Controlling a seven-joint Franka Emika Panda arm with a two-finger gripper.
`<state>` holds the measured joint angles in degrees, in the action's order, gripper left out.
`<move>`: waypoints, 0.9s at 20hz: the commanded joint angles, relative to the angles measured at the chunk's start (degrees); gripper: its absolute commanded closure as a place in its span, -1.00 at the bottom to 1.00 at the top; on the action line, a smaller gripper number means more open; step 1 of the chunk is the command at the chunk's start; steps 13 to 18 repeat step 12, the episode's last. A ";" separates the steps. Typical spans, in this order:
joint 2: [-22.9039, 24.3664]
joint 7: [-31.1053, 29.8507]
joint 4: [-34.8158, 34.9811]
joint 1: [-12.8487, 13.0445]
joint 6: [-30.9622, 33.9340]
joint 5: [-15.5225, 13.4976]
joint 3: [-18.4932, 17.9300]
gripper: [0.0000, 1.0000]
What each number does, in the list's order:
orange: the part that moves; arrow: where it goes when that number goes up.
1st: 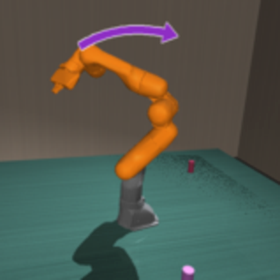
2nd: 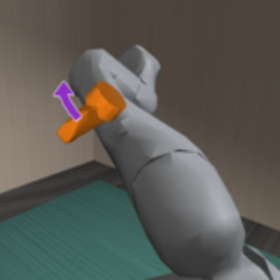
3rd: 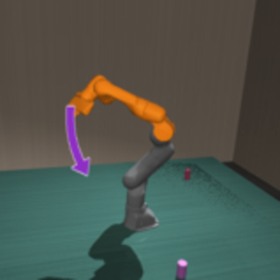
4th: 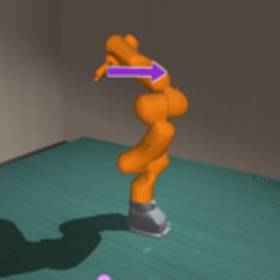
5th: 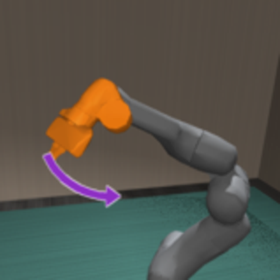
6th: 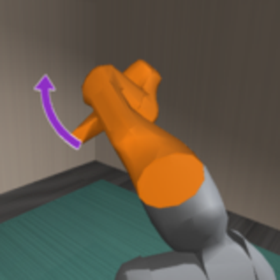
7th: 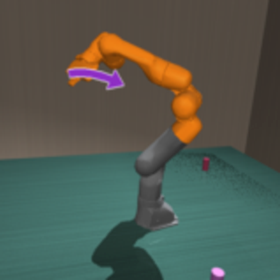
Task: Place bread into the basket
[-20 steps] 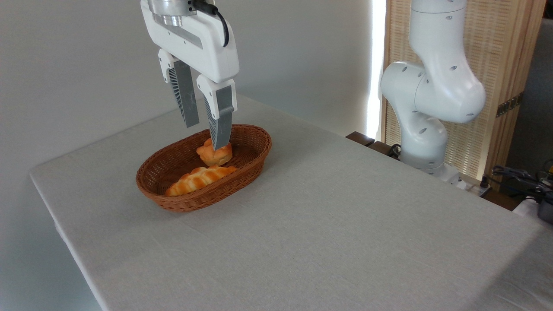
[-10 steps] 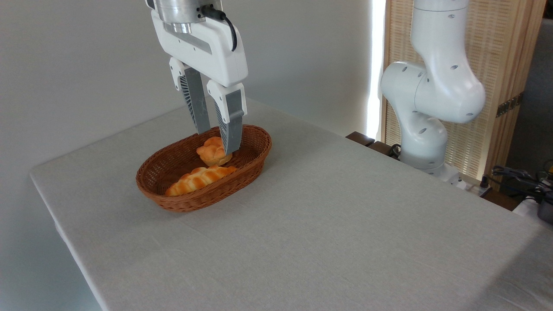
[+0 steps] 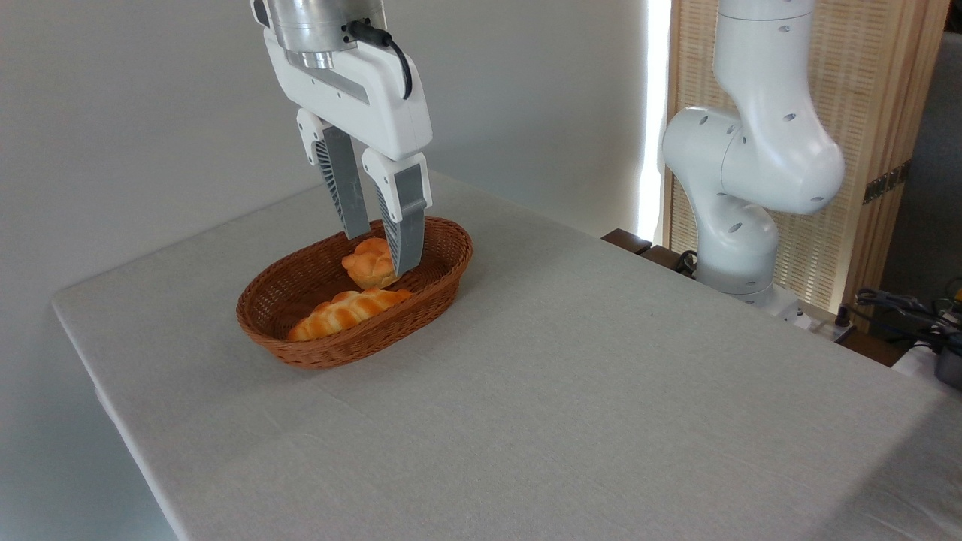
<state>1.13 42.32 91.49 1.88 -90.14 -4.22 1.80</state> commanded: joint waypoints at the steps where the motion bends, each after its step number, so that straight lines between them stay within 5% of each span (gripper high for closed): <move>1: -0.07 -0.57 -1.13 0.40 1.28 0.80 -0.57 -1.00; 18: -0.16 -0.31 -1.22 0.14 1.37 1.85 -0.75 -1.00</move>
